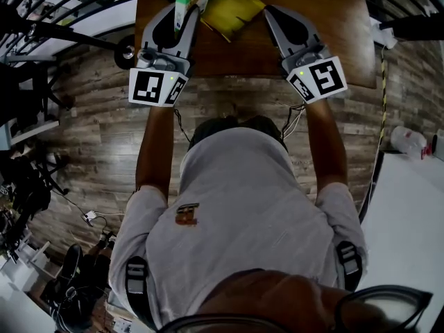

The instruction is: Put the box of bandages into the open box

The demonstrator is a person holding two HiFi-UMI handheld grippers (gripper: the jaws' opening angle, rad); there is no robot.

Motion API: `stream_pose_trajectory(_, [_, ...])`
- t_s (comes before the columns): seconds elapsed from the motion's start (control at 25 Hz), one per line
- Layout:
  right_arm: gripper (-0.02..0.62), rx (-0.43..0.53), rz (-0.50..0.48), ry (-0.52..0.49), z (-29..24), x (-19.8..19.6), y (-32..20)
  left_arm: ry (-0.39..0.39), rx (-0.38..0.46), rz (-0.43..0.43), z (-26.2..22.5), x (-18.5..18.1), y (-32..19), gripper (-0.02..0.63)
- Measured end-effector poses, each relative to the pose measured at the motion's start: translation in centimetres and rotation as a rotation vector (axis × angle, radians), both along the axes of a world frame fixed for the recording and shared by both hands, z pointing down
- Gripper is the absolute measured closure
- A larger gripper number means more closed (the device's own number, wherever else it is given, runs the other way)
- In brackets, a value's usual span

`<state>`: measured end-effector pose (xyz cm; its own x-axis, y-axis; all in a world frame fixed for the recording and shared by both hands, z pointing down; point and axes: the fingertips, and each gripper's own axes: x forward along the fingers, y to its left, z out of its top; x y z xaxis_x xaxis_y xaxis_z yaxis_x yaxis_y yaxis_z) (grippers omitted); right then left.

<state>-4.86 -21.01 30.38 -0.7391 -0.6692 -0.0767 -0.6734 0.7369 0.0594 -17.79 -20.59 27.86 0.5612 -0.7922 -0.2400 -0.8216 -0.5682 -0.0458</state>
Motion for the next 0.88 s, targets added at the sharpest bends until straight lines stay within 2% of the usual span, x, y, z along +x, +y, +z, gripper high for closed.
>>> stream_pose_trajectory(0.48, [0.563, -0.051, 0.034, 0.043, 2.7, 1.5, -5.0, -0.047, -0.115, 0.07, 4.8, 2.8, -6.1, 0.499])
stream_pose_trajectory(0.88, [0.563, -0.08, 0.037, 0.089, 4.9, 3.6, -9.2, -0.184, -0.244, 0.103, 9.7, 5.8, -9.9, 0.499])
